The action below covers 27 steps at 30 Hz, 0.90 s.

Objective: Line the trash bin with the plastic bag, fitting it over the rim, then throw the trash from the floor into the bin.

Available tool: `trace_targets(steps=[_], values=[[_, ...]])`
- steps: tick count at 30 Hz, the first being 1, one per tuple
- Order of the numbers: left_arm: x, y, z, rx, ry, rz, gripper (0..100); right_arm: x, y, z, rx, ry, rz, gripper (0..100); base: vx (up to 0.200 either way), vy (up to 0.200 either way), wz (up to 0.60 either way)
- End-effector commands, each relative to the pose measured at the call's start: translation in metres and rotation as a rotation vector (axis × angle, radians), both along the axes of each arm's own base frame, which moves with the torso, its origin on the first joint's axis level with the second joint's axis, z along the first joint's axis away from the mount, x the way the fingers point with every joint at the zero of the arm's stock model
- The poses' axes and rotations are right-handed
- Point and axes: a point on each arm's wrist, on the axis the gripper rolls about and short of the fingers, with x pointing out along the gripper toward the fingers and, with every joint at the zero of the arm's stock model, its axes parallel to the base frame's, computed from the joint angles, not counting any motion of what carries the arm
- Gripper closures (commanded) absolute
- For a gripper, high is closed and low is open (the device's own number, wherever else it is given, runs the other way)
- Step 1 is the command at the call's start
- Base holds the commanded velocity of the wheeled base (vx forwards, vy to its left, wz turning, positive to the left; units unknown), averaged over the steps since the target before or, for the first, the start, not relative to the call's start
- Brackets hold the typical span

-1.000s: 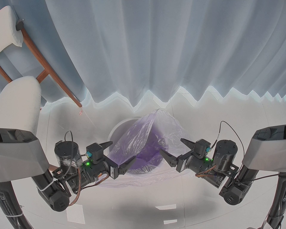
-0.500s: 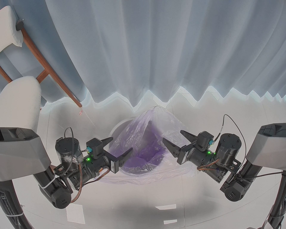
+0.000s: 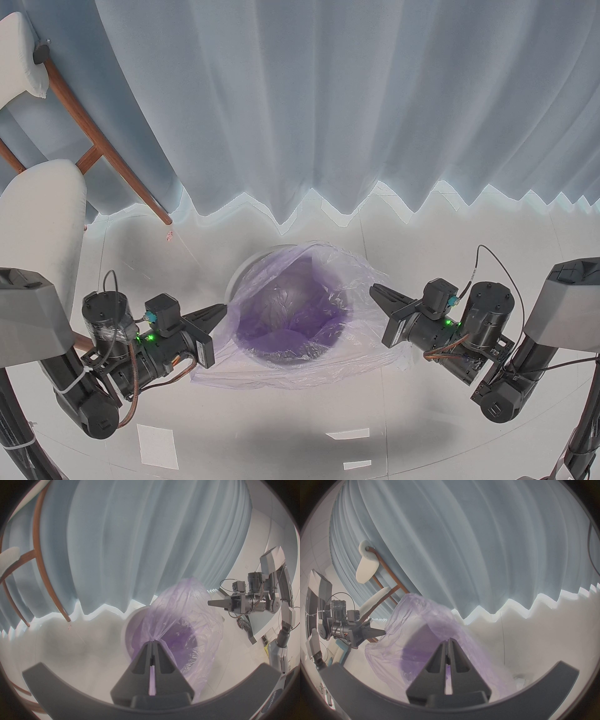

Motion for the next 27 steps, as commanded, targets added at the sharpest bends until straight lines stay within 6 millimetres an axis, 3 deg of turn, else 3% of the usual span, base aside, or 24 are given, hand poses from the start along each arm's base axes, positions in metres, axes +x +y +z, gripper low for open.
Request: trace_targets(steps=[1, 2, 3, 5, 6, 12, 13, 16, 27], values=[[-0.012, 0.012, 0.017, -0.023, -0.041, 0.010, 100, -0.014, -0.004, 0.030, 0.052, -0.076, 0.021, 100, 0.000, 0.000, 0.00], [-0.012, 0.012, 0.018, -0.024, -0.043, 0.010, 100, -0.016, -0.004, 0.030, 0.052, -0.079, 0.024, 100, 0.000, 0.000, 0.00], [-0.015, 0.012, 0.021, -0.026, -0.051, 0.004, 100, -0.036, 0.002, 0.041, 0.065, -0.096, 0.078, 100, 0.000, 0.000, 0.00], [-0.017, 0.009, 0.023, -0.030, -0.059, -0.007, 100, -0.051, 0.001, 0.049, 0.069, -0.106, 0.107, 100, 0.000, 0.000, 0.00], [-0.017, 0.008, 0.023, -0.030, -0.059, -0.008, 100, -0.055, -0.002, 0.052, 0.069, -0.116, 0.105, 0, 0.000, 0.000, 0.00], [-0.018, 0.007, 0.022, -0.023, -0.055, -0.014, 100, -0.048, -0.019, 0.064, 0.097, -0.144, 0.049, 0, 0.000, 0.000, 0.00], [-0.018, 0.008, 0.022, -0.022, -0.059, -0.012, 100, -0.039, -0.030, 0.057, 0.064, -0.134, 0.045, 0, 0.000, 0.000, 0.00], [-0.018, 0.008, 0.023, -0.024, -0.063, -0.012, 100, -0.034, -0.032, 0.044, 0.026, -0.108, 0.083, 0, 0.000, 0.000, 0.00], [-0.025, 0.009, 0.028, -0.024, -0.079, -0.017, 100, 0.005, -0.013, 0.004, -0.073, -0.081, 0.086, 0, 0.000, 0.000, 0.00]])
